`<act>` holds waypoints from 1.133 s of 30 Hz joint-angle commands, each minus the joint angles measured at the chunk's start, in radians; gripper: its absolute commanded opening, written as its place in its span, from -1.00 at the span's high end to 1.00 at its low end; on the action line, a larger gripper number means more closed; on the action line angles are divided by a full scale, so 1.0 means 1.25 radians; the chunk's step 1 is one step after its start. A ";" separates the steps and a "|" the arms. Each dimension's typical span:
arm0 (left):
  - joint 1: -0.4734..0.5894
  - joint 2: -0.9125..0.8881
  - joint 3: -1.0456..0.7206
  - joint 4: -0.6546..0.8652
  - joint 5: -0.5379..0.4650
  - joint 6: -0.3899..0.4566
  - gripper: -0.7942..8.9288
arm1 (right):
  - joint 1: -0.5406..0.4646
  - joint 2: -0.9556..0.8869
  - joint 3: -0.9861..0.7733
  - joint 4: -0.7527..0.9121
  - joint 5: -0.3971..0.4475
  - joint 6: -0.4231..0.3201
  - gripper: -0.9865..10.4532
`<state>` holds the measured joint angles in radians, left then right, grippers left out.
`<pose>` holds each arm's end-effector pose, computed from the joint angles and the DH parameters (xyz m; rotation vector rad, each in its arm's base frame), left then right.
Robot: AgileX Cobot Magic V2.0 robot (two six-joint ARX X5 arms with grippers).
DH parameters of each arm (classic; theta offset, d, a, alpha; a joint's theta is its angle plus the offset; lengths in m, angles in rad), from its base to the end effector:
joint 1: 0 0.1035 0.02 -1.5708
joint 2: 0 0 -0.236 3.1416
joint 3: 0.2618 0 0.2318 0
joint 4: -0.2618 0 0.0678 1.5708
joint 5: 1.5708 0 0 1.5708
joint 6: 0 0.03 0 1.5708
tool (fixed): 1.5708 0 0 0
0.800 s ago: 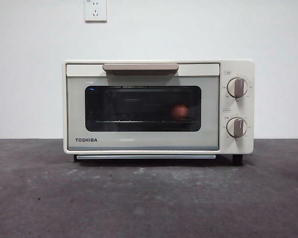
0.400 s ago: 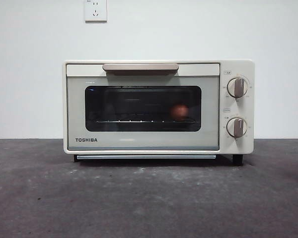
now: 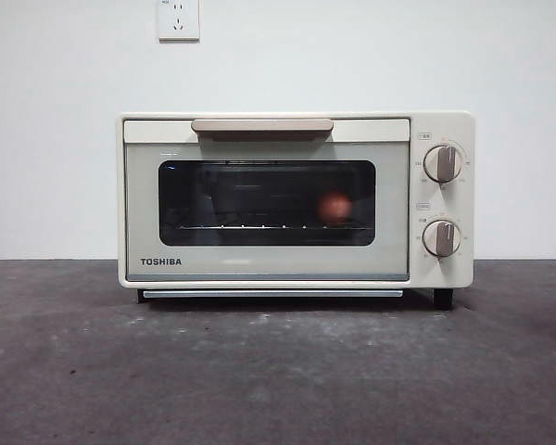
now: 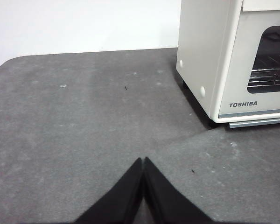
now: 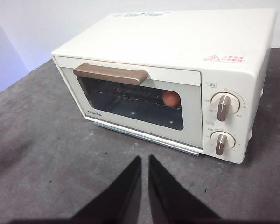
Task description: Eggoven
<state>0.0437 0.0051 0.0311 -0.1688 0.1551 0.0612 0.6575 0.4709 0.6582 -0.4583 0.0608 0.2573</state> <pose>0.1028 -0.0001 0.1566 0.0469 0.1387 -0.1155 0.0903 0.0674 0.2850 0.1516 0.3316 0.5554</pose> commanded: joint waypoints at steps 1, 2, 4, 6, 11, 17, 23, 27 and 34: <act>0.002 -0.002 -0.022 0.009 -0.001 -0.002 0.82 | 0.006 0.002 0.005 0.010 0.003 -0.012 0.82; 0.002 -0.002 -0.022 0.009 -0.001 -0.002 0.82 | 0.006 0.002 0.005 0.010 0.003 -0.012 0.82; 0.002 -0.002 -0.022 0.009 -0.001 -0.002 0.82 | 0.006 0.002 0.005 0.010 0.003 -0.012 0.82; 0.002 -0.002 -0.022 0.009 -0.001 -0.002 0.82 | 0.006 0.002 0.005 0.010 0.004 -0.016 0.82; 0.002 -0.002 -0.022 0.009 -0.001 -0.002 0.82 | -0.027 -0.020 -0.001 0.014 0.102 -0.072 0.82; 0.002 -0.002 -0.022 0.009 -0.001 -0.002 0.82 | -0.201 -0.095 -0.110 0.124 -0.005 -0.094 0.82; 0.002 -0.002 -0.022 0.009 -0.001 -0.002 0.82 | -0.357 -0.225 -0.290 0.298 -0.029 -0.112 0.82; 0.002 -0.002 -0.022 0.009 -0.001 -0.002 0.82 | -0.407 -0.292 -0.377 0.349 -0.025 -0.114 0.82; 0.002 -0.002 -0.022 0.009 -0.001 -0.002 0.82 | -0.458 -0.355 -0.484 0.349 -0.027 -0.110 0.82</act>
<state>0.0437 0.0051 0.0311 -0.1684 0.1551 0.0608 0.0872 0.0322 0.0616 -0.0273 0.0280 0.1268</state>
